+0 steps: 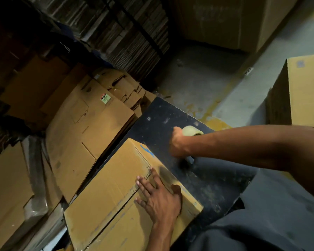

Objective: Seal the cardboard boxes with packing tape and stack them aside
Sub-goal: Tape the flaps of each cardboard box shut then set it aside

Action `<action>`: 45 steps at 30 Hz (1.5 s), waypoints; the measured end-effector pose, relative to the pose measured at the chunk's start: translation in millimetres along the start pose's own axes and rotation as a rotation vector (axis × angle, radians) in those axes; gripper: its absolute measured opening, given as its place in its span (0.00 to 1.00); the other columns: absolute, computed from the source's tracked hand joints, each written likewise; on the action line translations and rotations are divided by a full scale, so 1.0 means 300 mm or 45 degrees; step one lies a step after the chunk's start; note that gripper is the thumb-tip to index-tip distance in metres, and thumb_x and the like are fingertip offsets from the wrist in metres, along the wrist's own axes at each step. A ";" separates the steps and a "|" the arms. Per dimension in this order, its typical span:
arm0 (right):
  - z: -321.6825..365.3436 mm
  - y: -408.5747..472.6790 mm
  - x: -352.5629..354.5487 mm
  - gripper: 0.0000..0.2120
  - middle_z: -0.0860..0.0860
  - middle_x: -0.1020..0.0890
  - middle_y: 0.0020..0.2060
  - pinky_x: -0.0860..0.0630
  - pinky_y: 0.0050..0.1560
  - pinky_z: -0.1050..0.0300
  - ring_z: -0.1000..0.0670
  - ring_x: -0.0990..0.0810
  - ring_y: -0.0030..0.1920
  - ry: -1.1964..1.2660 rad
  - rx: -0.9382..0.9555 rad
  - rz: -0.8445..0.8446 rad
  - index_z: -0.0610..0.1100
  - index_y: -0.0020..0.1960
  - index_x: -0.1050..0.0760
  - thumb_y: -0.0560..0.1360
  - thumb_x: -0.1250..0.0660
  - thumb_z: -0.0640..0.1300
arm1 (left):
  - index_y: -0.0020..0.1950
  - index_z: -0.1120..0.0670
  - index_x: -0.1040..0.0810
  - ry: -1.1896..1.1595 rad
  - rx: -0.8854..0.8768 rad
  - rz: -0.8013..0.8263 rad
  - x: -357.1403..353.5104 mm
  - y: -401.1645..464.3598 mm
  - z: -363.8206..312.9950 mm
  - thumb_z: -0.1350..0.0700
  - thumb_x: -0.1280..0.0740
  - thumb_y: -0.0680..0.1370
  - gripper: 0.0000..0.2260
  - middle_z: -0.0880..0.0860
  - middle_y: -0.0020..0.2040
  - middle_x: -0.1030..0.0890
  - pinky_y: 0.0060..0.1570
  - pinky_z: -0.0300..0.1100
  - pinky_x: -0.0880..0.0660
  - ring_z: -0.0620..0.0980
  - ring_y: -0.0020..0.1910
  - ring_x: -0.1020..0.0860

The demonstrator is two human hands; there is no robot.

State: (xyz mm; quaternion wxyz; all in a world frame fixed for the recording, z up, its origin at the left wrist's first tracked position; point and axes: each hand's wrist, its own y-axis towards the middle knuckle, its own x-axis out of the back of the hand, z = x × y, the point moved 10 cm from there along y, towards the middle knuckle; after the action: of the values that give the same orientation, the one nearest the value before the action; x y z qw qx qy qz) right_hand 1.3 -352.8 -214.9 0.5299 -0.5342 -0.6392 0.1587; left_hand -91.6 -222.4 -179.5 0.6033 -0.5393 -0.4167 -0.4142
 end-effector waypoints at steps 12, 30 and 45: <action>-0.143 0.014 -0.303 0.22 0.52 0.14 0.58 0.21 0.53 0.55 0.46 0.16 0.56 1.478 -0.040 -0.180 0.56 0.64 0.17 0.73 0.26 0.39 | 0.80 0.44 0.75 0.081 -0.044 0.110 0.038 -0.013 -0.022 0.15 0.64 0.67 0.51 0.63 0.81 0.70 0.71 0.77 0.60 0.60 0.80 0.72; -0.104 -0.111 -0.086 0.23 0.46 0.20 0.63 0.26 0.65 0.44 0.42 0.23 0.64 2.544 -0.654 -1.298 0.53 0.75 0.28 0.83 0.38 0.60 | 0.83 0.47 0.67 0.266 -0.229 0.115 0.072 0.013 -0.014 0.13 0.63 0.65 0.56 0.60 0.82 0.70 0.76 0.69 0.65 0.58 0.79 0.74; 0.293 0.128 -0.181 0.26 0.43 0.17 0.55 0.25 0.52 0.43 0.37 0.18 0.56 2.706 -0.958 -0.545 0.50 0.60 0.31 0.81 0.52 0.70 | 0.81 0.48 0.72 0.308 -0.270 0.158 0.068 0.024 -0.013 0.11 0.63 0.60 0.61 0.56 0.79 0.77 0.76 0.68 0.67 0.58 0.78 0.76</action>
State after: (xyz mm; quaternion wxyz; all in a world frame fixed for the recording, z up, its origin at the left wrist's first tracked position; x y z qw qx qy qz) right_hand -60.5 -352.5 -306.1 0.6248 -0.4031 0.0463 -0.6671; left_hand -78.2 -226.7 -162.6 0.6132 -0.5707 -0.2610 -0.4797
